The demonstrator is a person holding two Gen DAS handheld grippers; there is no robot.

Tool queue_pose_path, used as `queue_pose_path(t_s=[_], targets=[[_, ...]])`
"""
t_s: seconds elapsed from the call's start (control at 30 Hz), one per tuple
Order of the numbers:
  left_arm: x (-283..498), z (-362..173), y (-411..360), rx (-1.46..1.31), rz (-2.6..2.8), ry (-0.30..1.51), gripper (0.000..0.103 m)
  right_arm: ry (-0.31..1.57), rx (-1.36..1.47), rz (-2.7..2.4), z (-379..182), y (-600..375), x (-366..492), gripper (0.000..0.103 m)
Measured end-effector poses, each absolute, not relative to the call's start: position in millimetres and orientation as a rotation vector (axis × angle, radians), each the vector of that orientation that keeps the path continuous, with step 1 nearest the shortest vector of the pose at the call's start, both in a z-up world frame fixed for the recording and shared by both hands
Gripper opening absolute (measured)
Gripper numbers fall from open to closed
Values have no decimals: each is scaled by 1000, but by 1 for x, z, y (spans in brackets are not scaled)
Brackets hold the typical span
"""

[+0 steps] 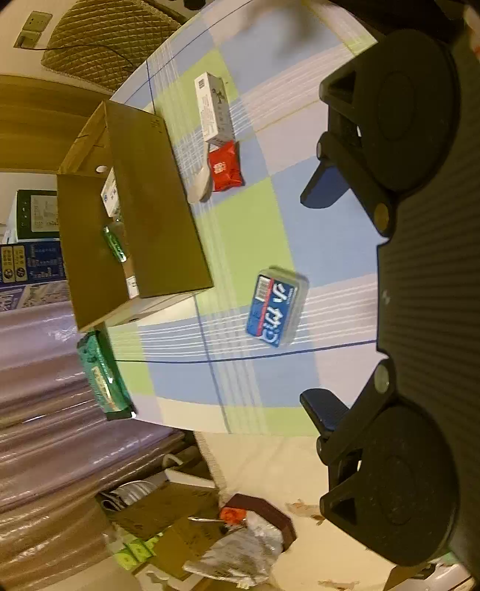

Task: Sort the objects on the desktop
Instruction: 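Move both open tools back to the table toward the blue case and ointment box, then close the left tool on the blue-and-clear toothpick case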

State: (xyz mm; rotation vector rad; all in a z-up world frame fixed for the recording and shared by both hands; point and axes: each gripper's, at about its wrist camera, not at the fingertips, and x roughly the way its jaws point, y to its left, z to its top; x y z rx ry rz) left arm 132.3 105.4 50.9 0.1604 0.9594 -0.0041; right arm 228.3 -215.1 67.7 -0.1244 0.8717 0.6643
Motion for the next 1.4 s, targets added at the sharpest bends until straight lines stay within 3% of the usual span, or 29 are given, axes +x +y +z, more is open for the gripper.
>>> queue_pose_path(t_s=[0.6,1.4], targets=[[131,18,112,135,-5,1004,102,934,12,596,29,-222,207,101],[166,-36,130,126,-121,994,102,975,-44,551,-14,-199,216,101]])
